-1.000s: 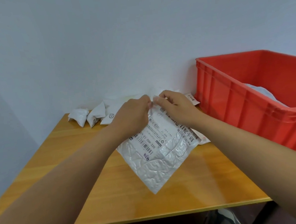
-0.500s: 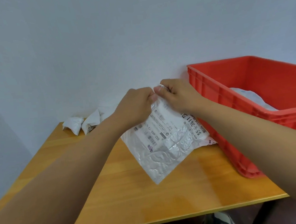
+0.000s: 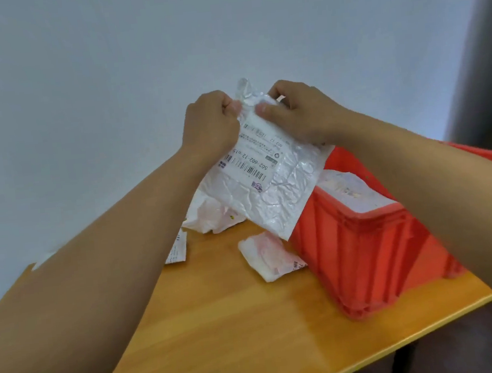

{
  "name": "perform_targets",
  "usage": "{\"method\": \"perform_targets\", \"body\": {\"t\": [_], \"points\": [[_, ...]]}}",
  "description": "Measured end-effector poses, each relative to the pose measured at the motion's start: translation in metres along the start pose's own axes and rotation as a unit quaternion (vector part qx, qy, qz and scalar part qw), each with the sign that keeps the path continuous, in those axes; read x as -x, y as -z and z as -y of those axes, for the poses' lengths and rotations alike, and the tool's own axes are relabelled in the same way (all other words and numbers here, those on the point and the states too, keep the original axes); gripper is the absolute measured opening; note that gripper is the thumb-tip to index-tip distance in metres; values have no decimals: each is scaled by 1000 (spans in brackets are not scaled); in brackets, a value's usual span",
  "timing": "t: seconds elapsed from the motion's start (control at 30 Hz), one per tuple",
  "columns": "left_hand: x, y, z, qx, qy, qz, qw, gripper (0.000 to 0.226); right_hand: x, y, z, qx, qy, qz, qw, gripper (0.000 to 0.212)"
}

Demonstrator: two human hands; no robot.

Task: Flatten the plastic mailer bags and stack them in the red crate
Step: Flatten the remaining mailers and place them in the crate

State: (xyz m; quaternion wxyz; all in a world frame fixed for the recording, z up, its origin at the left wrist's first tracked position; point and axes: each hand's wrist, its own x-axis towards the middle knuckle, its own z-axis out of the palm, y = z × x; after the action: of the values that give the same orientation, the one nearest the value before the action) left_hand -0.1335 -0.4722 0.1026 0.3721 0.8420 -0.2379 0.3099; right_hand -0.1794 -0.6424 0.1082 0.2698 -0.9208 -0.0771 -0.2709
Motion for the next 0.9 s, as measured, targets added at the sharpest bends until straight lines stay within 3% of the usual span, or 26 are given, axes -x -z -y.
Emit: {"method": "perform_targets", "body": {"t": [0.13, 0.2, 0.27, 0.3, 0.33, 0.4, 0.43, 0.53, 0.7, 0.9], "points": [[-22, -31, -16, 72, 71, -49, 994, 27, 6, 35, -39, -4, -99, -84, 992, 56], [-27, -50, -24, 147, 121, -59, 980, 28, 11, 45, -59, -79, -169, -114, 976, 77], [-25, -66, -33, 246, 163, -37, 955, 28, 19, 50, -69, -199, -219, -96, 950, 101], [-21, -73, -38, 293, 178, -10, 939, 26, 22, 52, -76, -245, -229, -84, 938, 103], [-17, -79, -42, 324, 189, 24, 927, 27, 24, 52, -83, -278, -231, -70, 930, 89], [-10, -87, -44, 344, 214, 82, 911, 41, 28, 51, -86, -305, -215, -73, 925, 36], [-6, -89, -44, 347, 226, 97, 905, 44, 30, 51, -86, -297, -206, -83, 928, 25], [-3, -94, -33, 381, 238, 96, 888, 27, 26, 42, -88, -279, -194, -108, 934, 31], [-7, -96, 7, 383, 228, 35, 895, 28, -6, 12, -87, -276, -190, -43, 941, 27], [-46, -100, 72, 500, 309, 52, 807, 25, -89, -39, -87, -266, -171, -2, 949, 25]]}}
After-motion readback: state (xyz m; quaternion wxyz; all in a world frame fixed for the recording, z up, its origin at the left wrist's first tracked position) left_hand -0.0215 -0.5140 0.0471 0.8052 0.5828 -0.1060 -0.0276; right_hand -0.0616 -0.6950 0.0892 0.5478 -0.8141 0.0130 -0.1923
